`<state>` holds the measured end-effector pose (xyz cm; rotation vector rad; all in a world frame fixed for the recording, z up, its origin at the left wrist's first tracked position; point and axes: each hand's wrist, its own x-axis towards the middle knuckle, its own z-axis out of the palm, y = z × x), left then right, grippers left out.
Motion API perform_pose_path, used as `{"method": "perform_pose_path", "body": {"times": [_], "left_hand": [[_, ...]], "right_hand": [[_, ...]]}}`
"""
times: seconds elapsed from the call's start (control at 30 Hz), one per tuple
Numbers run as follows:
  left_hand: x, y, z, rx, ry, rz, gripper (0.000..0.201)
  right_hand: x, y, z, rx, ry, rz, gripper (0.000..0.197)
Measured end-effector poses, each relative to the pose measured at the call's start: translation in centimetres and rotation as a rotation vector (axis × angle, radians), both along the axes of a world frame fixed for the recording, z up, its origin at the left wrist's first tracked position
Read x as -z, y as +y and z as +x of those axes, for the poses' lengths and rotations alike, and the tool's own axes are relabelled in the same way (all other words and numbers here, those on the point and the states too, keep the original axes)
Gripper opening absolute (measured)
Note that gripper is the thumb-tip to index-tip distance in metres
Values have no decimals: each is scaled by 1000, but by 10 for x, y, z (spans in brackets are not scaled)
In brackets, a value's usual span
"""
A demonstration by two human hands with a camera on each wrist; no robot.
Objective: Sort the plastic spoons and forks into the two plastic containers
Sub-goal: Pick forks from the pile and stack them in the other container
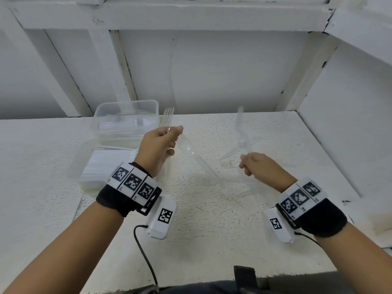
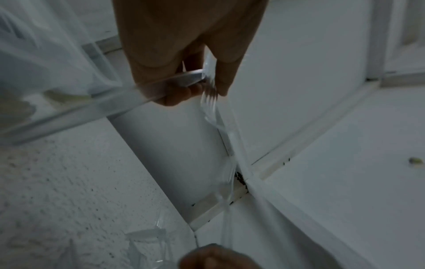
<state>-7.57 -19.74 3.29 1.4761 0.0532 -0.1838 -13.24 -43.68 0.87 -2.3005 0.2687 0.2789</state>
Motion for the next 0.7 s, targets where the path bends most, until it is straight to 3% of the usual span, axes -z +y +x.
{"method": "perform_pose_path", "body": {"times": [0.17,0.27,0.37,0.43,0.57,0.7], "left_hand": [[4,-1,3,-90,126,-238,26],[5,-7,2,-131,208,-209,31],[9,-13,3,-184,269,-144,35],[15,-18,7,-195,298,-114,33],[24,-27,17,-184,394,-172,13],[31,-32,26,-150,496,-384,25]], "right_hand": [[29,10,10,-363,57,-528,34],[40,13,15,-457,152,-744,37],[44,16,21,-448,96,-815,27],[44,17,23,-432,73,-741,25],[31,14,26,-304,-22,-401,29],[14,3,24,-51,-91,21,23]]}}
